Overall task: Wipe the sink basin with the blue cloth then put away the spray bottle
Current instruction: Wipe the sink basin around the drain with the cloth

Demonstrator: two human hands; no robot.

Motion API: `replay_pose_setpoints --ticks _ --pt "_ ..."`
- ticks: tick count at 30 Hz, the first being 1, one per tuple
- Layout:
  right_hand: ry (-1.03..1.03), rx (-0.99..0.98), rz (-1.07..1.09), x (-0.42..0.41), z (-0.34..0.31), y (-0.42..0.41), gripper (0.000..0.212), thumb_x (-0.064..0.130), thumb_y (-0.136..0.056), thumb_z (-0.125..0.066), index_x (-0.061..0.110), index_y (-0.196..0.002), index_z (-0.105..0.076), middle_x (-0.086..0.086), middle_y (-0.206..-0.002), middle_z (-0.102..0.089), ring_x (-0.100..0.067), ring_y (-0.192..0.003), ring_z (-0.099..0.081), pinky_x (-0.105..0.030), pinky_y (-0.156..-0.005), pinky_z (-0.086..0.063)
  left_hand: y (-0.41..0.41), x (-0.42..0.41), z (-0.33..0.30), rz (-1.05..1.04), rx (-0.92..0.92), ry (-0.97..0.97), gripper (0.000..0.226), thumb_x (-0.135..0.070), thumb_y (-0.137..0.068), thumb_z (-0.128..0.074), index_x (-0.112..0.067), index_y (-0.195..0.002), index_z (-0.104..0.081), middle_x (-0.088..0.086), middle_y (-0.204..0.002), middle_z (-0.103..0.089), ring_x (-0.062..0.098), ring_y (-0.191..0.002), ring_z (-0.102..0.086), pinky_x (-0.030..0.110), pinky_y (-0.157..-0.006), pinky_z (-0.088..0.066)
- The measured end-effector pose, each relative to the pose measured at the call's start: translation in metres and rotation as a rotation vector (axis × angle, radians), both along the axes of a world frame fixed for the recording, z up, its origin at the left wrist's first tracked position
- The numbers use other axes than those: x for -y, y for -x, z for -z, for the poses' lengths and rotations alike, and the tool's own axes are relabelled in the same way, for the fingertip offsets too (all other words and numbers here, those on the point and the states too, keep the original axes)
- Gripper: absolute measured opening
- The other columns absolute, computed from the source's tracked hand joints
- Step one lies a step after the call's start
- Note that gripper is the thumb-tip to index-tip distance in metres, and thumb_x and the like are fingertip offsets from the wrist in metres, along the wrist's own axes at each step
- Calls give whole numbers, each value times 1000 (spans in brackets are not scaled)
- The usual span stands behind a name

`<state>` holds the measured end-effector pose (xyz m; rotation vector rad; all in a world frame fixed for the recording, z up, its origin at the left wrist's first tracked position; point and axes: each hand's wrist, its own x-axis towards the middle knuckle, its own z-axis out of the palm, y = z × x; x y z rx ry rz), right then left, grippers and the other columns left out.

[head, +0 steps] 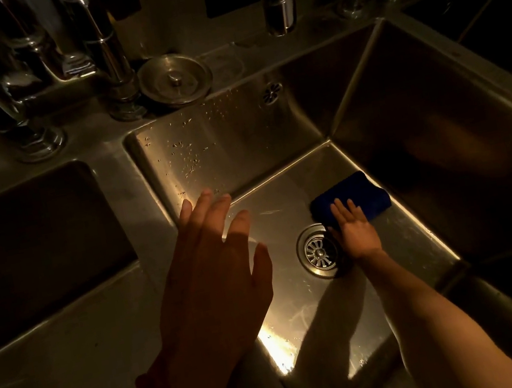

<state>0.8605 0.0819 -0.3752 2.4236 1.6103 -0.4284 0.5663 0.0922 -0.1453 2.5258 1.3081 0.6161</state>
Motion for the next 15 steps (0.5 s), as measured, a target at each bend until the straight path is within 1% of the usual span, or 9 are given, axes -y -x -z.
replay_pose_setpoints --ticks 4,7,11,12,15 --pt "-10 -17 2 25 2 -3 60 35 -101 -36 19 -151 -7 0 -160 0 -21 -147 5 -33 -119 -1 -1 -1 -1 -4 -13 9 51 -30 -81 -39 6 -106 -63 28 -120 -58 45 -120 -46 59 -101 -16" --pt "10 -23 7 25 2 -3 61 36 -101 -37 20 -151 -7 1 -161 1 -23 -148 4 -36 -119 -8 -1 0 0 -2 7 6 49 -29 -81 -40 6 -104 -64 29 -119 -58 46 -118 -47 58 -100 -17" --pt "-10 -53 37 7 -1 -3 59 33 -101 -37 19 -151 -9 0 -161 0 -23 -148 4 -36 -119 -9 -1 0 1 -5 0 7 41 -25 -81 -52 6 -103 -64 30 -118 -59 47 -117 -48 59 -99 -18" --pt "-9 -58 45 3 -3 -4 59 32 -101 -36 19 -151 -8 1 -161 0 -23 -148 4 -36 -119 -10 -1 0 1 -5 1 15 42 -26 -81 -51 6 -104 -64 30 -118 -58 47 -118 -47 59 -100 -18" --pt "2 -55 44 -3 -8 -5 59 30 -101 -36 20 -151 -7 2 -161 1 -22 -148 5 -38 -119 -12 0 0 -1 -5 -17 31 48 -30 -82 -41 5 -107 -63 28 -120 -58 44 -120 -46 54 -103 -17"
